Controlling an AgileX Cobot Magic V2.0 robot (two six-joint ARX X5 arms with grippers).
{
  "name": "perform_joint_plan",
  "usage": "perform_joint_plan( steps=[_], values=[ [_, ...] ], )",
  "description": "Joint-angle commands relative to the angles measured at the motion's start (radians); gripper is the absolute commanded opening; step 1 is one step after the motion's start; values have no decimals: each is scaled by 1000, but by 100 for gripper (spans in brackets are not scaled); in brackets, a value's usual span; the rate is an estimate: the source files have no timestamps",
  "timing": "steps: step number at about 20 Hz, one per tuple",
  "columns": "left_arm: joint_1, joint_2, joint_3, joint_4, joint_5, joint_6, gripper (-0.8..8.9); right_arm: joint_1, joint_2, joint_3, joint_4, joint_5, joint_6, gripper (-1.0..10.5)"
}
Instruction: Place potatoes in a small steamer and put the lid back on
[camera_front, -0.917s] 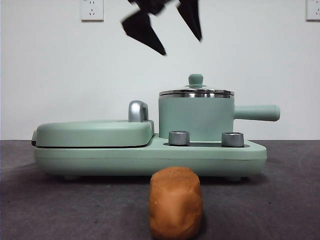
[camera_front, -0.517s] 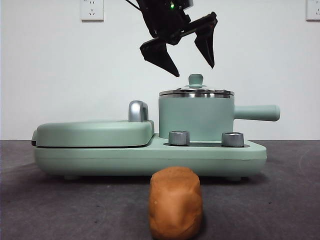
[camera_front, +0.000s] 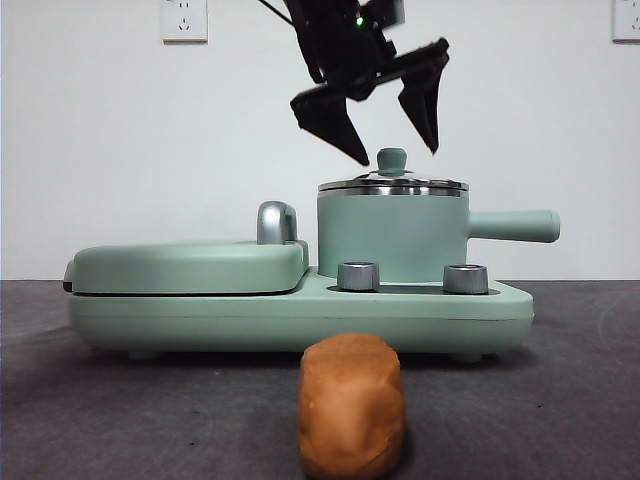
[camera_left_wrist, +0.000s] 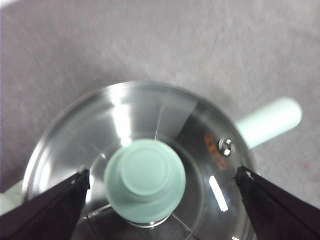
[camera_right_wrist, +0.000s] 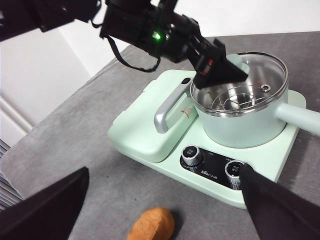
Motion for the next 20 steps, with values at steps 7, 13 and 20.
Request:
perform_joint_plan(
  steps=[7, 13, 20],
  values=[
    [-8, 29, 34, 20, -28, 11, 270, 3, 4, 15, -8, 2, 11, 478],
    [-8, 29, 34, 20, -36, 34, 11, 3, 4, 15, -9, 1, 11, 478],
    [0, 2, 166, -58, -36, 32, 8, 10, 74, 57, -87, 81, 28, 479]
  ],
)
